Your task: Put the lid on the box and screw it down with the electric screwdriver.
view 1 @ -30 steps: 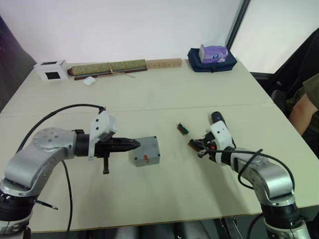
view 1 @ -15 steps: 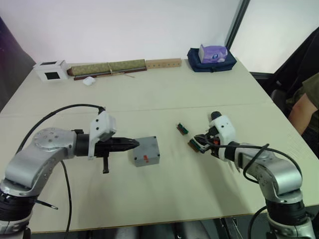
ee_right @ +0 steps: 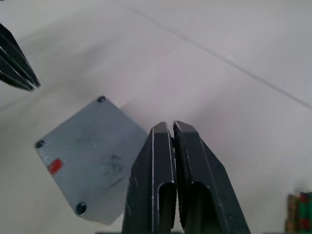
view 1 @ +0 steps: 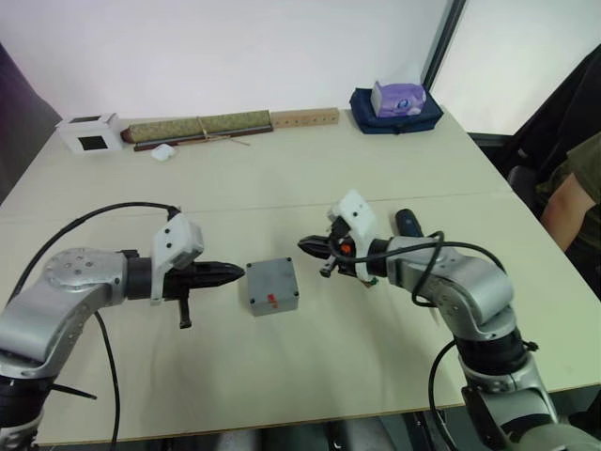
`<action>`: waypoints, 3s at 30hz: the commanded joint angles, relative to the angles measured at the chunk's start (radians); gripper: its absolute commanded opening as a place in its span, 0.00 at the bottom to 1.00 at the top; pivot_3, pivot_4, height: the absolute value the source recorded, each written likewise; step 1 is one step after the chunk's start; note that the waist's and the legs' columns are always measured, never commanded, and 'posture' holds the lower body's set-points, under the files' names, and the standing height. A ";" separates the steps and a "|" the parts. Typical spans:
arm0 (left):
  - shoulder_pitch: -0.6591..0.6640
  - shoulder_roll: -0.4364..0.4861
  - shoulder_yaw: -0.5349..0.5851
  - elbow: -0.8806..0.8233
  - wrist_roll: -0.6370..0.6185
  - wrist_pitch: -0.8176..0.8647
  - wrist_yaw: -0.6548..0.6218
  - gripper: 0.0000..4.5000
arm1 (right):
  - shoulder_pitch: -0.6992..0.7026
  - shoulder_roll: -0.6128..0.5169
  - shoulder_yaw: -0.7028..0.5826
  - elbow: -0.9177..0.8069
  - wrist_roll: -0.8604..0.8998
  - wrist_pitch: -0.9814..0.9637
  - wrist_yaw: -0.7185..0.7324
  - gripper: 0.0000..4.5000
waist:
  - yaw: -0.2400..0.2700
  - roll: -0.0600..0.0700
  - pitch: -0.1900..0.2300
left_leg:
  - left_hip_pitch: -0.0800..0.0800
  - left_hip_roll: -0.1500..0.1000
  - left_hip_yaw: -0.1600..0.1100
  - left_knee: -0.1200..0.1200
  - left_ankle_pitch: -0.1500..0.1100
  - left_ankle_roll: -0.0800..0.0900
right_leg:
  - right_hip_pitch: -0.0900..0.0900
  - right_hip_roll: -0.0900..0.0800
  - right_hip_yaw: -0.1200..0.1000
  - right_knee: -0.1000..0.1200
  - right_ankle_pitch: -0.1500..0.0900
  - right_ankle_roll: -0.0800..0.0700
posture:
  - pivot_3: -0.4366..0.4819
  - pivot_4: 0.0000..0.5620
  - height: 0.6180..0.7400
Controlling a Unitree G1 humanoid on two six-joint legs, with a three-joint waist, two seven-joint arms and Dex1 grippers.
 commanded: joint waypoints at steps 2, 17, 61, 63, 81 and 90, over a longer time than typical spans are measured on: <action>0.018 0.006 0.038 -0.052 -0.011 -0.006 0.022 0.00 | -0.042 0.034 0.029 0.024 -0.013 -0.063 0.016 0.01 | -0.004 0.000 0.000 | -0.007 0.000 0.000 0.003 0.000 0.000 | -0.007 0.000 0.000 0.002 0.001 0.001 | 0.48 0.27 1.00; 0.035 0.002 0.031 -0.071 -0.025 0.000 0.053 0.00 | -0.042 0.041 0.082 0.032 -0.023 -0.088 0.052 0.01 | -0.005 0.000 0.000 | -0.007 0.000 -0.001 0.003 0.000 0.000 | -0.008 0.001 -0.001 0.003 0.001 0.001 | 0.48 0.27 1.00; -0.076 -0.085 -0.040 -0.078 -0.077 0.009 0.080 0.00 | -0.121 -0.239 -0.115 -0.023 0.072 0.053 0.253 0.99 | 0.003 0.000 0.000 | -0.007 -0.002 -0.002 0.005 0.000 0.000 | -0.006 0.001 -0.001 0.004 0.001 0.001 | 0.48 0.27 1.00; -0.112 -0.106 -0.061 -0.080 -0.092 0.010 0.074 0.00 | -0.150 -0.325 -0.157 -0.018 0.095 0.136 0.266 0.99 | 0.003 0.000 0.000 | -0.007 -0.002 -0.002 0.005 0.000 0.000 | -0.006 0.001 -0.001 0.004 0.001 0.001 | 0.48 0.27 1.00; -0.262 -0.229 -0.196 0.009 0.005 -0.123 0.018 0.00 | -0.373 -0.566 0.205 0.429 -0.012 0.532 0.186 0.99 | -0.004 0.001 0.000 | -0.007 -0.002 -0.001 0.006 0.000 0.000 | -0.007 0.001 0.000 0.004 0.001 0.001 | 0.48 0.27 1.00; -0.223 -0.213 -0.206 -0.012 0.061 -0.145 0.036 0.00 | -0.425 -0.469 0.263 0.668 -0.059 0.455 0.206 0.99 | -0.002 0.001 0.000 | -0.008 -0.002 -0.001 0.006 0.000 0.000 | -0.007 0.001 0.000 0.004 0.001 0.001 | 0.48 0.27 1.00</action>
